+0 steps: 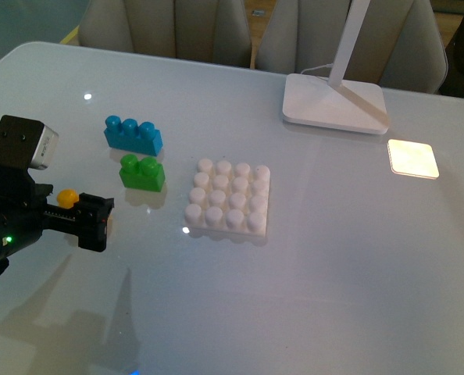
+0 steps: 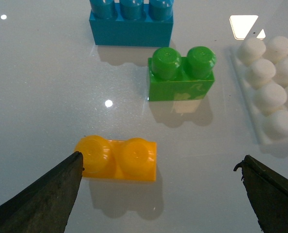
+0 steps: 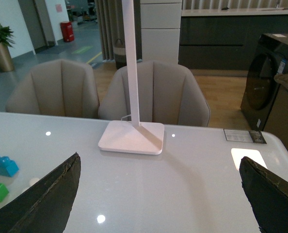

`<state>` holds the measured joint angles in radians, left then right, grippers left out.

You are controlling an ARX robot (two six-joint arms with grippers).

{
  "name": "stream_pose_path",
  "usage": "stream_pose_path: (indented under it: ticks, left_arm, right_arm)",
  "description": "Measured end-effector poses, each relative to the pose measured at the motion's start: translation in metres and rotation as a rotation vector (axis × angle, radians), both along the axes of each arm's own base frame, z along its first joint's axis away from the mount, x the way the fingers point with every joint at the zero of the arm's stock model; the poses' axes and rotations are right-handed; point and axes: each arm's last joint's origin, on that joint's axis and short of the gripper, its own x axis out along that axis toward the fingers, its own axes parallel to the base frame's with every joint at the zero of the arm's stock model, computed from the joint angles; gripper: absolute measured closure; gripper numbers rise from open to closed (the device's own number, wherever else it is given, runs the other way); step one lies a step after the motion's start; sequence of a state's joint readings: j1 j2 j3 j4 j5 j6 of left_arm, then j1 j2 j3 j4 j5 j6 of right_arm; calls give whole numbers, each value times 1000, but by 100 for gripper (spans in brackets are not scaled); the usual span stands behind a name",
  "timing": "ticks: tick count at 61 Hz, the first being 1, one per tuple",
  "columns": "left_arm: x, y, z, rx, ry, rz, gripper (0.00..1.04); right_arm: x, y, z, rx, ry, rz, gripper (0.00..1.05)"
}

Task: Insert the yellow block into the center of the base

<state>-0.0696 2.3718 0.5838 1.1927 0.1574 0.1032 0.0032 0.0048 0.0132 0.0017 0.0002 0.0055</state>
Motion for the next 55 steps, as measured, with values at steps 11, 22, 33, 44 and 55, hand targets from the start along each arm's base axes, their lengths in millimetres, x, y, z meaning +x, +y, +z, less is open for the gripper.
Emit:
stream_pose_path:
  ticks: [11,22,33,44,55]
  left_arm:
    - [7,10,-7,32,-2,-5,7]
    - [13,14,-11,38,-1,-5,7]
    - [17,20,-19,44,17,9,7]
    - [20,24,-21,44,19,22,7]
    - [19,25,-24,41,30,21,7]
  right_arm:
    - [0,0,0,0,0,0,9]
    - [0,0,0,0,0,0,9]
    - [0,0,0,0,0,0,9]
    - [0,0,0,0,0,0,9]
    - [0,0,0,0,0,0,9]
